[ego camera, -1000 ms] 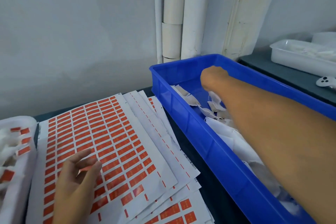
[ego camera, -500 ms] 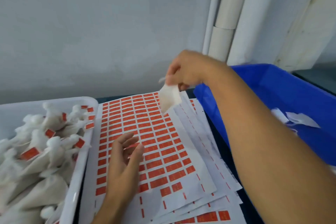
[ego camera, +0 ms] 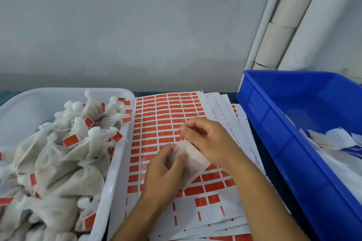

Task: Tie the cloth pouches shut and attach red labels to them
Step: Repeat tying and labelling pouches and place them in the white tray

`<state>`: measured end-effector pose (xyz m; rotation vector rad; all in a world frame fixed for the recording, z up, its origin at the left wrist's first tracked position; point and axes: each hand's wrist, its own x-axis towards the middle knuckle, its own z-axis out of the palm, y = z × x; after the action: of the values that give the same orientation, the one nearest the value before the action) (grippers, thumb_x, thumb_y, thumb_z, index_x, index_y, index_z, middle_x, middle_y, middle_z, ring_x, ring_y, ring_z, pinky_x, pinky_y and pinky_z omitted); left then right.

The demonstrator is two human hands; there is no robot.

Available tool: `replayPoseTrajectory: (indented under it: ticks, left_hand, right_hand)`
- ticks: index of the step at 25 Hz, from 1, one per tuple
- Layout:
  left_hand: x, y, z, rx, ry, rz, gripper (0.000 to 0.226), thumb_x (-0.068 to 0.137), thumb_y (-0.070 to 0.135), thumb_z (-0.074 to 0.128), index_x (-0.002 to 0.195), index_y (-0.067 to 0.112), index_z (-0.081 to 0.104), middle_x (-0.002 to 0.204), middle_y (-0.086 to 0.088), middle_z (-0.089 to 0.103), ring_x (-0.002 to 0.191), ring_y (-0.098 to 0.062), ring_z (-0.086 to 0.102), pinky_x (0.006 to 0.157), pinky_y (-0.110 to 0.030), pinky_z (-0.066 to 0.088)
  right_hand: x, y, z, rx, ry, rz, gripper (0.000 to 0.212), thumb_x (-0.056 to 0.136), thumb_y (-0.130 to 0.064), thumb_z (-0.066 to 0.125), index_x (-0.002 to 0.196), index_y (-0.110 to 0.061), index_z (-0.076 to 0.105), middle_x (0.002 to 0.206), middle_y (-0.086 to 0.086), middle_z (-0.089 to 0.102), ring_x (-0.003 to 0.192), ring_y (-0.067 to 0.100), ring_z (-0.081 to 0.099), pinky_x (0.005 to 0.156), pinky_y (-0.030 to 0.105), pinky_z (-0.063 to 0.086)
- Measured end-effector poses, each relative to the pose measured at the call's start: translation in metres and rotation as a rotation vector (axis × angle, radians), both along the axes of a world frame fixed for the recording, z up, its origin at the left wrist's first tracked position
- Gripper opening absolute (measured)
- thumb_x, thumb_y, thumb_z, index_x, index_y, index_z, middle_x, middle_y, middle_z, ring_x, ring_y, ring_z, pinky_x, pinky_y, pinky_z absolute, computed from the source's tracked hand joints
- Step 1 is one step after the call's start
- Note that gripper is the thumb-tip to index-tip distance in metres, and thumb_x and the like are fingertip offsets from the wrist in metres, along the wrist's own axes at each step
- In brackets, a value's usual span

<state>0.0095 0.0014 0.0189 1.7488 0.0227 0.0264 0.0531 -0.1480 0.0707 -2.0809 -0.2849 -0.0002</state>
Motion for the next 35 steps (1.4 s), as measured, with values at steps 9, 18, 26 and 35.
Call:
replayPoseTrajectory:
  ticks: [9,18,26,35]
  left_hand:
    - [-0.008,0.0,0.003,0.295,-0.088,-0.309,0.065,0.069,0.096,0.043,0.115,0.052,0.058,0.108,0.047,0.059,0.101,0.014,0.061,0.07,-0.008,0.054]
    - [-0.002,-0.004,-0.004,0.553,-0.046,-0.227,0.036,0.064,0.09,0.038,0.083,0.062,0.049,0.085,0.049,0.055,0.085,0.006,0.063,0.063,-0.005,0.045]
    - [0.0,-0.004,-0.008,0.597,-0.075,-0.18,0.037,0.072,0.08,0.033,0.09,0.053,0.05,0.092,0.035,0.054,0.085,0.001,0.061,0.07,-0.007,0.044]
    - [0.0,-0.006,-0.002,0.569,-0.097,-0.083,0.046,0.081,0.059,0.073,0.115,0.055,0.043,0.122,0.037,0.045,0.107,-0.003,0.057,0.094,-0.022,0.053]
  right_hand:
    - [-0.03,-0.008,-0.025,0.353,0.097,-0.089,0.018,0.103,-0.04,0.056,0.102,-0.027,0.067,0.09,-0.006,0.076,0.072,0.008,0.068,0.071,0.017,0.055]
    - [-0.031,-0.016,-0.019,0.542,-0.045,-0.287,0.02,0.095,-0.05,0.053,0.086,-0.036,0.065,0.081,-0.001,0.072,0.068,0.015,0.068,0.068,0.021,0.058]
    - [-0.032,-0.014,-0.018,0.54,-0.098,-0.286,0.018,0.097,-0.047,0.052,0.088,-0.038,0.065,0.084,-0.003,0.074,0.075,0.019,0.072,0.072,0.021,0.059]
    - [-0.034,-0.008,-0.017,0.52,-0.062,-0.205,0.018,0.095,-0.053,0.053,0.092,-0.04,0.066,0.09,-0.006,0.076,0.086,0.019,0.075,0.077,0.021,0.059]
